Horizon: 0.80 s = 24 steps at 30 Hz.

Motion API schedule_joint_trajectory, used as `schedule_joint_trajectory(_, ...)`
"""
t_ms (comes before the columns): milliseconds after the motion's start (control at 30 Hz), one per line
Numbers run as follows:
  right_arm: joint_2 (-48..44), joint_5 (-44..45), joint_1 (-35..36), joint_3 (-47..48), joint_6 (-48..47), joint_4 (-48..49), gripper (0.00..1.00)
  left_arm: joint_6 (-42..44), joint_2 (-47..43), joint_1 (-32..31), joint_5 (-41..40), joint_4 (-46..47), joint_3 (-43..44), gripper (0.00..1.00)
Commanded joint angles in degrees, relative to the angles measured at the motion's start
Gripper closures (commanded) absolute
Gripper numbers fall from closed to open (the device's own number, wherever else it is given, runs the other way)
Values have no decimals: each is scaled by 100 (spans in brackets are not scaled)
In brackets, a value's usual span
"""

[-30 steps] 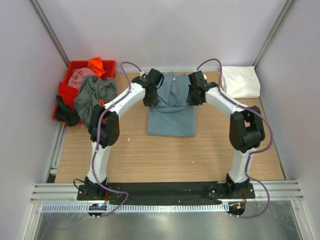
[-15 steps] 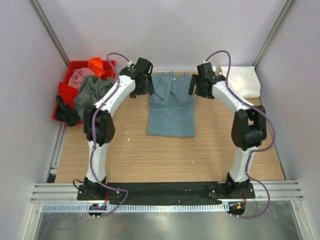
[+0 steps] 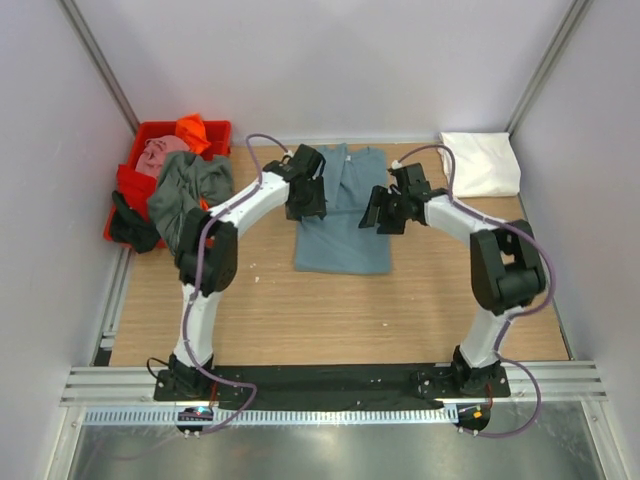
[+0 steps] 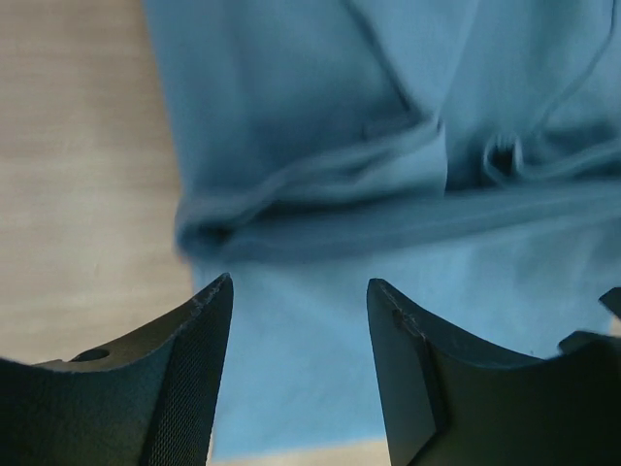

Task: Fold and stack the t-shirts
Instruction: Fold the tshirt

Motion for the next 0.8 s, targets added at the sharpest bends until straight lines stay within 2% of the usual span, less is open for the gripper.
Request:
schedule_joint_trajectory(0,754,-397,12,1006,-161,86,37,267,665,16,-186,-189,1055,42)
schedule_joint_trajectory(133,1740,278,-32,2479,-434,-557,38,452,1702,138,-433,-734,2416,41)
schedule_joint_trajectory(167,1934,776,-84,2789,-461,-767,37,461,1930,182,-486,-901,3159,41)
schedule_joint_trajectory(200,2345,990,-119,3462,-470,-1274,36,462,2394,244,-504,-1286,3576,41)
schedule_joint_trajectory(267,2620,1290,-216,4020,-514,-1577,36,418,2722,428,-469,-1744,4619,41)
schedule_joint_trajectory(333,2718,1475,-225,4549,-636,-1884,36,417,2681,551,-346,-1808,4810,40)
schedule_joint_trajectory(433,2168,1633,-217,4463,-769,-1903,34,479,1558,543,-442,-1397,4023,35)
schedule_joint_trajectory(467,1955,1634,-225,4314,-786,-1851,31,470,1233,534,-521,-1117,3280,34)
schedule_joint_trajectory(533,1455,1862,-217,3604,-778,-1649,27,418,330,517,-618,-965,2242,30)
schedule_joint_trajectory(567,913,1871,-217,3279,-699,-1561,25,383,89,517,-636,-860,1904,30)
schedule_joint_trajectory(600,594,1880,-217,2571,-664,-1325,22,278,-174,517,-584,-789,1570,29)
schedule_joint_trajectory(667,-195,1522,-217,1803,-523,-1026,19,207,-764,499,-399,-571,621,28)
schedule_joint_trajectory(700,-400,1337,-217,1112,-366,-798,19,76,-931,482,-163,-447,278,28)
schedule_joint_trajectory(767,-717,722,-217,501,-216,-638,21,-30,-1413,412,162,25,-732,29)
